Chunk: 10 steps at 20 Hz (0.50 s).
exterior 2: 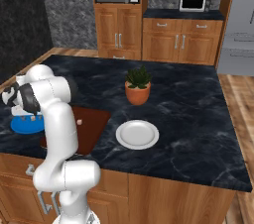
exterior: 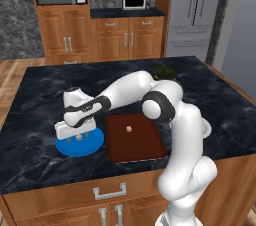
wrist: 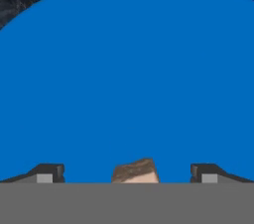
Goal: Move the dessert items from the plates to the tray.
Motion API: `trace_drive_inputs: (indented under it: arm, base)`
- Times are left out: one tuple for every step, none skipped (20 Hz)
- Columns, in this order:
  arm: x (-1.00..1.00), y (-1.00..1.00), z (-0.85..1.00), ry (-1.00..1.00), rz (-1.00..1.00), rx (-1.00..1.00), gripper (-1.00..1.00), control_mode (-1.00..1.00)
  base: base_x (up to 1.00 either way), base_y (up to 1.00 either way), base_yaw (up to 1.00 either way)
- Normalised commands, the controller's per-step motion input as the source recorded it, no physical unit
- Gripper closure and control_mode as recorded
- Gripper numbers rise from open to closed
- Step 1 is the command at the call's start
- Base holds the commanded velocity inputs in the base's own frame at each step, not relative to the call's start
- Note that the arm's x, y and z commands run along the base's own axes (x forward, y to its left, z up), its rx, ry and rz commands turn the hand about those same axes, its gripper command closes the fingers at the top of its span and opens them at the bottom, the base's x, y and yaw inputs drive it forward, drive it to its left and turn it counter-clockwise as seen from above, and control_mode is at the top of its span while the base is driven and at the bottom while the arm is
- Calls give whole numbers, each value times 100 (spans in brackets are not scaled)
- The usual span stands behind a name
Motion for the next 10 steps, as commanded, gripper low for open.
trace_drive_inputs:
  arm:
    - [0, 0, -13, 0, 0, 0, -100, -100]
    - [0, 0, -9, 0, 0, 0, -100, -100]
    - [0, 0, 0, 0, 0, 0, -100, -100]
    - [0, 0, 0, 0, 0, 0, -100, -100]
    - [0, 0, 0, 0, 0, 0, -100, -100]
    - [0, 0, 0, 0, 0, 0, -100, -100]
    - [0, 0, 0, 0, 0, 0, 100, -100]
    - [0, 0, 0, 0, 0, 0, 100, -100]
    - [0, 0, 0, 0, 0, 0, 100, -100]
    - [0, 0, 0, 0, 0, 0, 100, -100]
  base:
    - [0, 0, 0]
    - [0, 0, 0]
    - [0, 0, 0]
    - [0, 0, 0]
    - [0, 0, 0]
    - [0, 0, 0]
    - [0, 0, 0]
    - [0, 0, 0]
    - [0, 0, 0]
    - [0, 0, 0]
